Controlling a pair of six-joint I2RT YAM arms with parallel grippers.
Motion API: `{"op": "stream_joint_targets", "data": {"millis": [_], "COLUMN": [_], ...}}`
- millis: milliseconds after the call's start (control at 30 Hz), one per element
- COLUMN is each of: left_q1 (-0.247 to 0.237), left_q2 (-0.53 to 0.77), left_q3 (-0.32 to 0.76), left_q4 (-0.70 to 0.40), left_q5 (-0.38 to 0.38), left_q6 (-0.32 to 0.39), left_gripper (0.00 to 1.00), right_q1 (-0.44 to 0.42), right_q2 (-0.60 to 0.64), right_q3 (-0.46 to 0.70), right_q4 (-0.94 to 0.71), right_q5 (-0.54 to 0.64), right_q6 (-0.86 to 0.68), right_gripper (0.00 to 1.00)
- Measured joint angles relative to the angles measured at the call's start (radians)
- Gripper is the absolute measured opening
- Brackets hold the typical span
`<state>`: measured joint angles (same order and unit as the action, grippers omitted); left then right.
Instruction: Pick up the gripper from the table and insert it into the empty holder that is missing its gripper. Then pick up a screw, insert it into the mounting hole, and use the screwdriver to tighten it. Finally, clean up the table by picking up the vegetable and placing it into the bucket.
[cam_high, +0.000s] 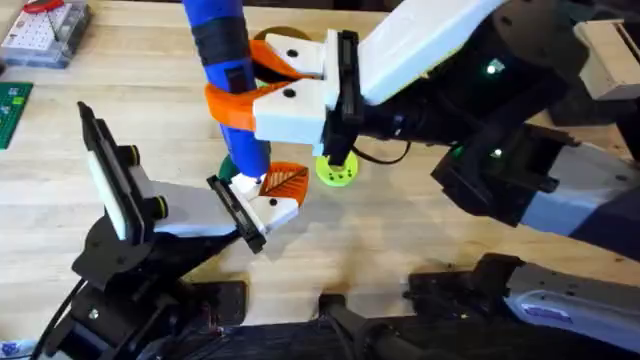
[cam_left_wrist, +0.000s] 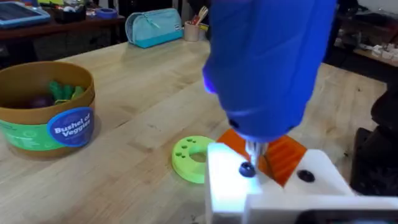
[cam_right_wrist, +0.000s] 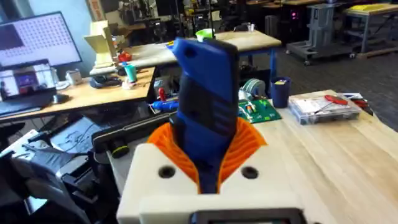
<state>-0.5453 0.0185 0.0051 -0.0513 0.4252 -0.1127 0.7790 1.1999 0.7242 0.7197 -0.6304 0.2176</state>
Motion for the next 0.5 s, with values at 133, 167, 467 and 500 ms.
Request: {"op": "stream_joint_targets", "data": {"millis": [133, 167, 467, 500], "left_q1": [0.000, 0.000, 0.000, 0.000], "left_q2": [0.000, 0.000, 0.000, 0.000], "left_q3": [0.000, 0.000, 0.000, 0.000], "left_q4": [0.000, 0.000, 0.000, 0.000], "left_q5": [0.000, 0.000, 0.000, 0.000], "left_q6": [0.000, 0.000, 0.000, 0.000], "left_gripper": [0.019, 0.019, 0.019, 0.019], "right_q1": [0.002, 0.002, 0.002, 0.002], "right_q2": [0.000, 0.000, 0.000, 0.000], "right_q3": [0.000, 0.000, 0.000, 0.000], "right_q4": [0.000, 0.000, 0.000, 0.000], "right_q5": [0.000, 0.000, 0.000, 0.000], "right_q6": [0.000, 0.000, -0.005, -0.005], "right_gripper": [0.101, 0.100, 0.100, 0.100]}}
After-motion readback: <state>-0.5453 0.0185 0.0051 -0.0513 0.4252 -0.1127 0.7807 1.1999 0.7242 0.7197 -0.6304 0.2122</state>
